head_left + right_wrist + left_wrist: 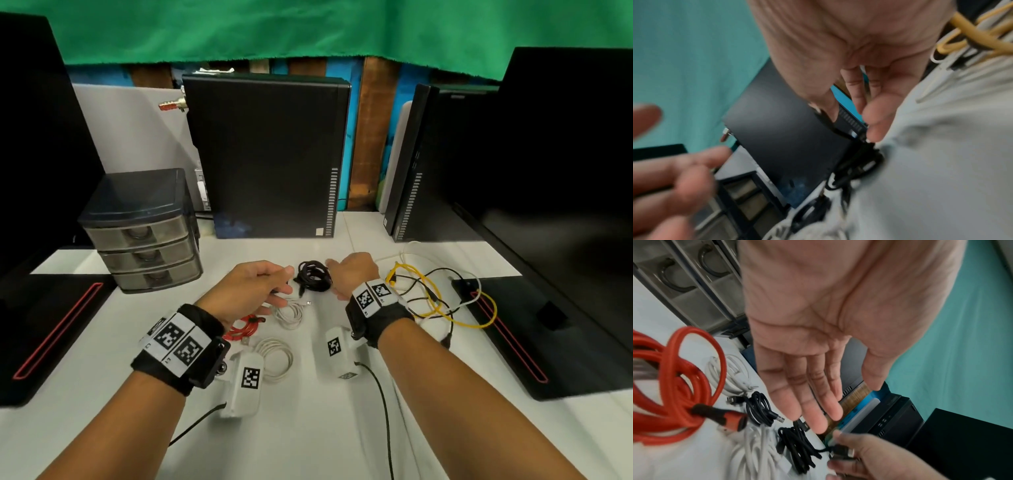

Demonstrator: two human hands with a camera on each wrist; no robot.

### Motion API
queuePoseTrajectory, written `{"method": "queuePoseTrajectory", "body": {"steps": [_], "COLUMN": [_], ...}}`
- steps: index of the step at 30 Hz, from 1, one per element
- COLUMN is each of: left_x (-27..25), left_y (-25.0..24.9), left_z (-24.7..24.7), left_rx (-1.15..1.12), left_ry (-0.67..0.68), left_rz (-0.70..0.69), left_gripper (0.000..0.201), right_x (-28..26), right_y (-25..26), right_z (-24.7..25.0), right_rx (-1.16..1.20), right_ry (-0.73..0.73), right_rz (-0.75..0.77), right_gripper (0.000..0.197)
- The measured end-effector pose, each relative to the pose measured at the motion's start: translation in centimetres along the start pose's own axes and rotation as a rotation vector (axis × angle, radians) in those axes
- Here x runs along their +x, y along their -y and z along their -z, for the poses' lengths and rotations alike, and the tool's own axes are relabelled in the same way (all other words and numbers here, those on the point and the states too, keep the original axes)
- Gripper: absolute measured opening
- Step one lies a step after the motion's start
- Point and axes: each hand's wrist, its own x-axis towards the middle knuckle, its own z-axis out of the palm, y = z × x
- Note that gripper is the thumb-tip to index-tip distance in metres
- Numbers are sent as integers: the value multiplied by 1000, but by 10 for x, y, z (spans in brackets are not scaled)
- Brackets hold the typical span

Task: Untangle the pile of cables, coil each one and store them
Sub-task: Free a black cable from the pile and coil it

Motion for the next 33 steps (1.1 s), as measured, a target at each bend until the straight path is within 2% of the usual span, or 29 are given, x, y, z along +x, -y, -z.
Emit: {"method": "queuePoseTrajectory", "body": {"steps": [3,7,10,14,15,20,22,25,29,33], "left_x": [0,-3,-9,-17,-19,-26,-27,-28,-31,-25], "left_y": [-3,-9,-12,-11,-12,-12,-8,-2,-2,-29], "left_z": [-13,-39,-61,-85,-89,-104,-107,-110,-107,-109], "left_rx": [-14,-5,48,126,128,121,132,140,147,203], "left_ry": [28,96,173,261,270,308,327,359,332,187], "left_rz": [-21,-59,-85,-121,-126,-141,-146,-167,-210,-433], "left_gripper": [24,14,13,12,12,12,9,9,10,16], "right_x": [-16,-38,-47,-55,-54,-43,-41,-39,-44,-68], "right_y": [8,-8,-40,-89,-99,-122,-125,-126,-111,-64], "right_z": [32,94,134,164,170,181,176,169,175,185], "right_rx": [65,149,41,-274,-352,-760,-896,-1009,-996,-904], "right_ry": [-20,-14,45,171,179,255,267,185,30,48], "right_rz": [96,136,121,50,51,173,226,322,486,635], "right_gripper": [26,25,26,13,15,53,48,24,16,13]}}
